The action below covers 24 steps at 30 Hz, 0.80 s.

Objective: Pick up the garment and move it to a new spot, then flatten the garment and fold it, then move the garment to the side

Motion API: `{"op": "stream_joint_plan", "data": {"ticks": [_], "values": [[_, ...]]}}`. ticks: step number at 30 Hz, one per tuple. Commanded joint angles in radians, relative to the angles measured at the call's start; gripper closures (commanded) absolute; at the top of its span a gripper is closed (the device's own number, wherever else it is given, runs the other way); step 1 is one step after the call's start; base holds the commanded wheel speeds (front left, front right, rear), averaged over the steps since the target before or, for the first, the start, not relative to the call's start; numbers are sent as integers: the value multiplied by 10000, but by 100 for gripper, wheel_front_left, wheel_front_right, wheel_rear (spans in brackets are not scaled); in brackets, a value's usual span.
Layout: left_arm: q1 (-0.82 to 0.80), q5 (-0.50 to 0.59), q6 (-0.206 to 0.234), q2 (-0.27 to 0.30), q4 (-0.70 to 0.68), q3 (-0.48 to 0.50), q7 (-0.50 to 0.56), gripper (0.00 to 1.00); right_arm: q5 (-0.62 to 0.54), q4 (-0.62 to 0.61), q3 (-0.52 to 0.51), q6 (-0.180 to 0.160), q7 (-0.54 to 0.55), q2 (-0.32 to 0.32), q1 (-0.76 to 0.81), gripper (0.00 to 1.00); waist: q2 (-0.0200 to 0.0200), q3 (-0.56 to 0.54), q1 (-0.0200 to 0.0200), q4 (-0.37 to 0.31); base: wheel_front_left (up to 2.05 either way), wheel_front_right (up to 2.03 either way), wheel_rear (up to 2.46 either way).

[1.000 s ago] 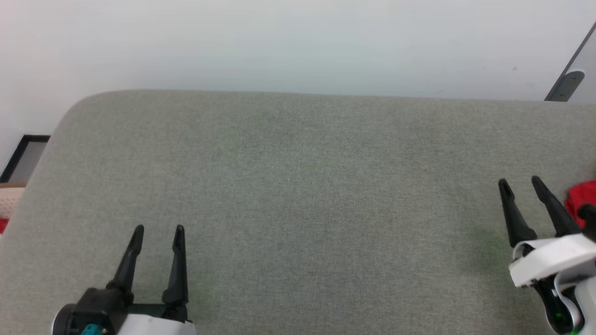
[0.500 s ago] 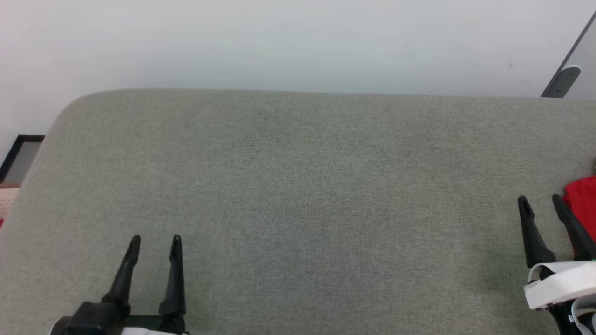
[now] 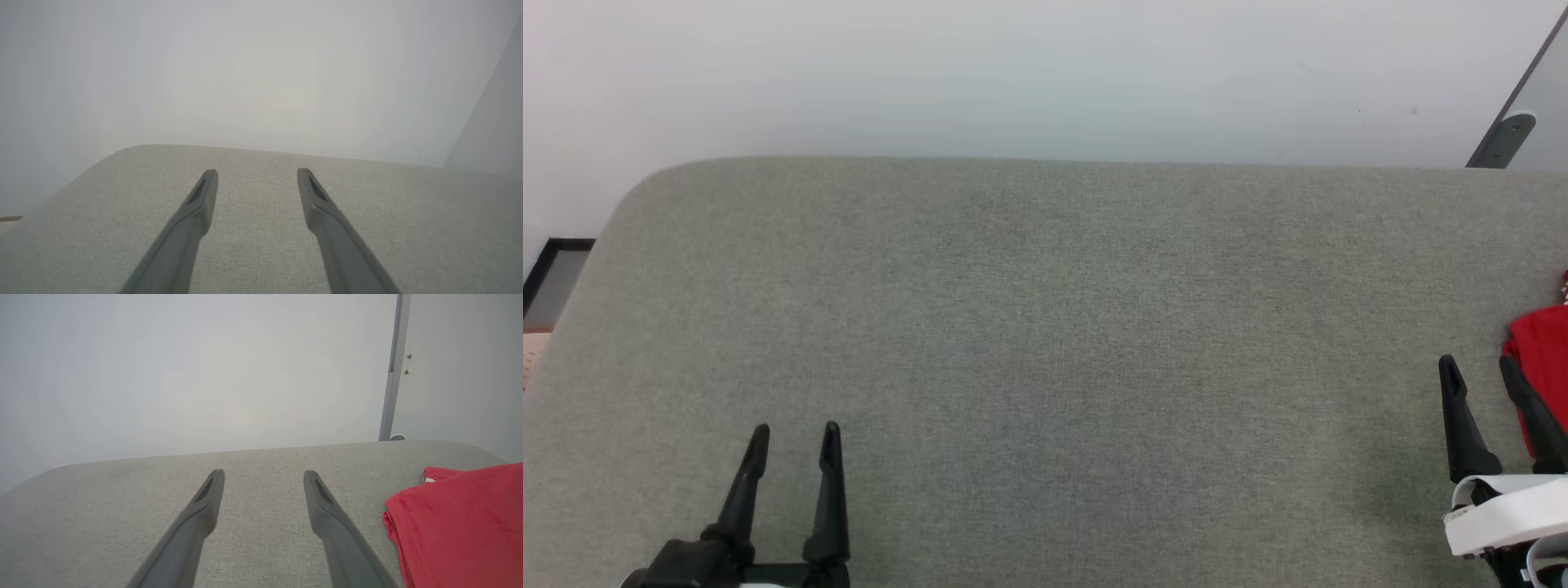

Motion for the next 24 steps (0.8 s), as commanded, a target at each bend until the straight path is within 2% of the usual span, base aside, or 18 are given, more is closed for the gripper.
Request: {"op": "stream_joint_plan", "data": {"ticks": [1, 23, 24], "values": [[3, -91, -23, -22, 5, 7, 5, 0, 18, -44, -4, -21, -43, 61, 169, 0, 0, 5, 0, -15, 0, 0, 0], [60, -541, -23, 41, 322, -134, 5, 0, 377, -52, 221, -21, -43, 54, 75, 0, 0, 143, 0, 19, 0, 0, 0], [18, -506, 0, 17, 336, -128, 0, 100, 380, -17, 230, 0, 4, 104, 21, 100, 0, 146, 0, 17, 0, 0, 0]]}}
